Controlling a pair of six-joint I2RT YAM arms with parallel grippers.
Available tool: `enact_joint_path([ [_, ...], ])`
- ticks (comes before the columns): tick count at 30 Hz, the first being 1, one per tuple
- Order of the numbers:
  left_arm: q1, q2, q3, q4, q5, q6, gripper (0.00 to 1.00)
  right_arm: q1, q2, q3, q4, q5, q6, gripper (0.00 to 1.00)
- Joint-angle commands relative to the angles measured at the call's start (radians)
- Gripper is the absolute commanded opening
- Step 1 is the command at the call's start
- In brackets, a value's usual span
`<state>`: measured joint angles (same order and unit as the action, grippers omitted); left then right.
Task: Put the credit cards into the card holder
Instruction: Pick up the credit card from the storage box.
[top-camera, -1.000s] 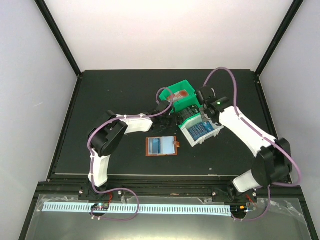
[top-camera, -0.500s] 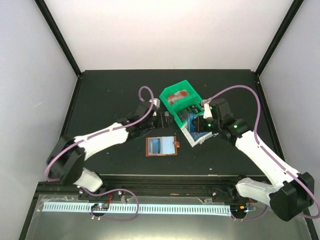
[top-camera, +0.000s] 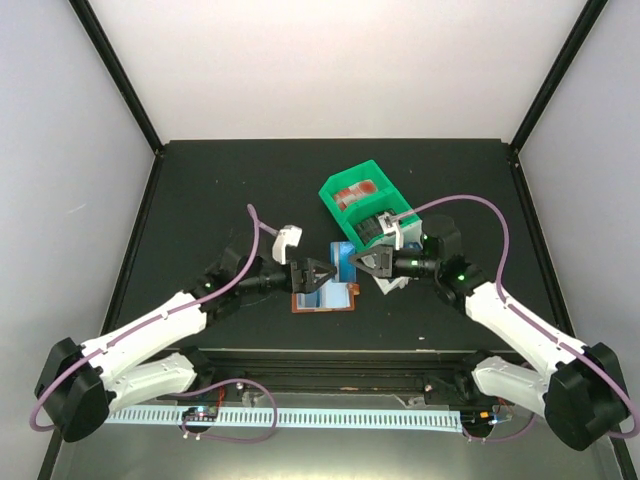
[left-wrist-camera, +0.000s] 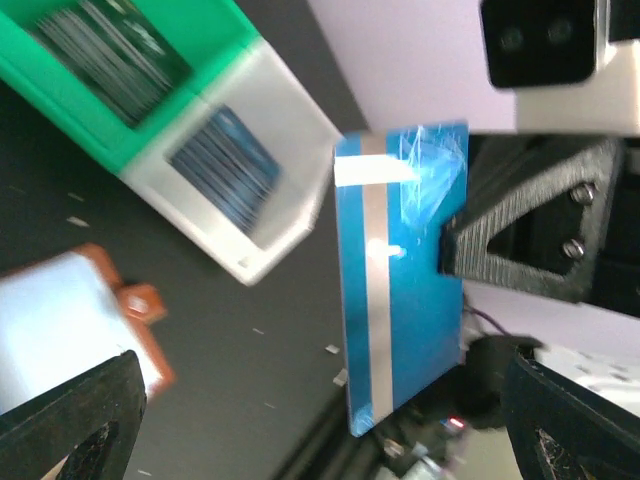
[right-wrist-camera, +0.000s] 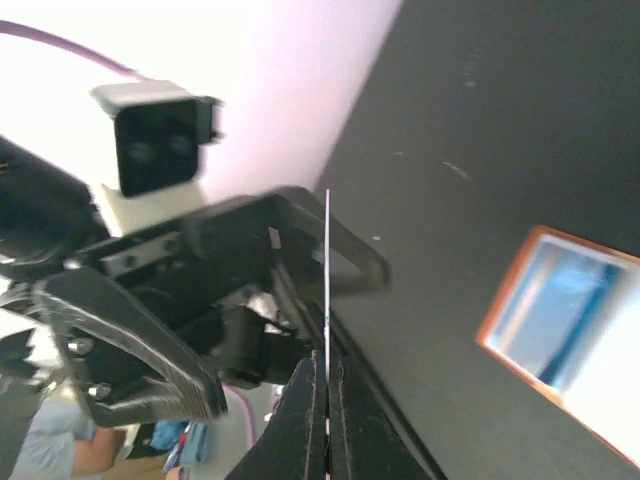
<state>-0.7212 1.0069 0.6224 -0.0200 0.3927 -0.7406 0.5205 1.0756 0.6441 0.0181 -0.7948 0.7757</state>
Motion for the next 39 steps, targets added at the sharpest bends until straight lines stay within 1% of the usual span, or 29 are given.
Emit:
enact_joint_path([
  [1,-0.002,-0.005,-0.019,0.209,0.269,-0.173,0.98,0.006,-0.025,-0.032,0.239,-0.153,0.138,0.01],
  [3,-0.004,0.011,-0.013,0.259,0.312,-0.23,0.94,0.006,-0.024,-0.05,0.336,-0.186,0.204,0.01],
  [4,-0.004,0.018,-0.012,0.287,0.328,-0.259,0.91,0.006,-0.021,-0.056,0.373,-0.201,0.24,0.01],
  [6,-0.005,0.023,-0.011,0.336,0.349,-0.305,0.83,0.006,-0.01,-0.061,0.42,-0.223,0.294,0.01],
  [8,-0.004,0.02,-0.006,0.344,0.348,-0.327,0.73,0.006,0.006,-0.061,0.446,-0.239,0.34,0.01],
  [10,-0.005,0.012,-0.006,0.337,0.345,-0.328,0.6,0.006,0.016,-0.063,0.465,-0.25,0.369,0.01],
  [11,-0.004,0.007,-0.008,0.329,0.338,-0.324,0.55,0.006,0.02,-0.064,0.463,-0.253,0.376,0.01],
  [12,-0.003,0.001,-0.009,0.308,0.33,-0.316,0.51,0.006,0.023,-0.064,0.462,-0.254,0.381,0.01],
  [15,0.003,-0.021,-0.011,0.243,0.293,-0.282,0.44,0.006,0.027,-0.066,0.45,-0.256,0.384,0.01],
  [18,0.013,-0.033,-0.019,0.244,0.277,-0.274,0.33,0.006,0.032,-0.076,0.449,-0.261,0.39,0.01],
  [20,0.014,-0.032,-0.021,0.246,0.275,-0.273,0.21,0.006,0.034,-0.082,0.447,-0.264,0.394,0.01],
  [21,0.017,-0.029,-0.022,0.246,0.27,-0.275,0.13,0.006,0.036,-0.083,0.447,-0.265,0.393,0.03],
  [22,0.018,-0.026,-0.024,0.245,0.264,-0.273,0.06,0.006,0.034,-0.085,0.441,-0.26,0.387,0.12],
  [23,0.02,-0.025,-0.024,0.235,0.256,-0.269,0.02,0.006,0.032,-0.086,0.419,-0.249,0.367,0.23],
  [24,0.024,-0.024,-0.025,0.219,0.245,-0.262,0.02,0.007,0.028,-0.079,0.365,-0.231,0.328,0.32],
  [26,0.032,-0.022,-0.029,0.175,0.215,-0.245,0.01,0.007,0.019,-0.057,0.221,-0.174,0.218,0.43],
  [28,0.042,-0.026,-0.031,0.101,0.17,-0.214,0.02,0.006,0.01,-0.044,0.108,-0.104,0.115,0.49],
  [32,0.065,-0.027,-0.052,-0.08,0.042,-0.16,0.02,0.017,0.012,-0.029,-0.096,0.131,-0.083,0.53],
  [34,0.072,-0.013,-0.066,-0.164,-0.018,-0.13,0.01,0.072,0.018,0.001,-0.218,0.348,-0.164,0.53],
  [37,0.079,0.032,-0.092,-0.177,-0.052,-0.107,0.01,0.186,0.088,0.061,-0.336,0.619,-0.221,0.54],
  [39,0.081,0.074,-0.104,-0.143,-0.048,-0.097,0.02,0.241,0.153,0.076,-0.347,0.699,-0.223,0.51],
])
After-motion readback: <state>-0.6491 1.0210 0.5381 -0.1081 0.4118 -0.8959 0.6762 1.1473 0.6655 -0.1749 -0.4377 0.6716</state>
